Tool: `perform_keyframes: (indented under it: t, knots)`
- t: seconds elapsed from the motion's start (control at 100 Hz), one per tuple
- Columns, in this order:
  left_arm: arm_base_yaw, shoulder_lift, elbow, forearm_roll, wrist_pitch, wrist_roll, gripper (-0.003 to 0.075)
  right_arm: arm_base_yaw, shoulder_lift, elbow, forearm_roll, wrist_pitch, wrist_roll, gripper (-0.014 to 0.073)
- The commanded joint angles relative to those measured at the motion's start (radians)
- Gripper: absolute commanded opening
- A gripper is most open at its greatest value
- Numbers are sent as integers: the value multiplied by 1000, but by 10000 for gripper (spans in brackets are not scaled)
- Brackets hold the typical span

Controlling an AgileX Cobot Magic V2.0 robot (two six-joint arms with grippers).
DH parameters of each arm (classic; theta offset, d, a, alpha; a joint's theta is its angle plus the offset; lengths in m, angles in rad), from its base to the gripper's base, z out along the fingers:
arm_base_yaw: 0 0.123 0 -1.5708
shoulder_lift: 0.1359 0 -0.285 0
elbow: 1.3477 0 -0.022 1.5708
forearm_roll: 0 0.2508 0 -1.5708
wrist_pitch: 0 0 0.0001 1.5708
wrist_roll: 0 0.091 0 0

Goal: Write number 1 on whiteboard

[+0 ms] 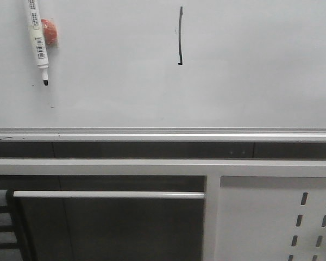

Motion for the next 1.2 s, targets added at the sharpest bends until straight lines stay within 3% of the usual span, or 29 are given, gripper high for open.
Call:
perform_keyframes:
  t: [0.0, 0.29, 1.08, 1.12, 1.19]
  knots:
    - [3, 3, -12, 1, 36, -9, -18, 1, -58, 12, 24, 32, -1, -77]
    - [3, 3, -8, -35, 130, -12, -18, 1, -180, 69, 24, 32, -1, -78]
    - [3, 3, -8, 2, 121, -12, -18, 1, -180, 69, 24, 28, -1, -78]
    - [5, 3, -11, 39, 112, -34, -18, 1, -180, 69, 24, 28, -1, -78]
    - [20, 3, -15, 174, 74, -205, -18, 1, -180, 69, 24, 28, -1, -78]
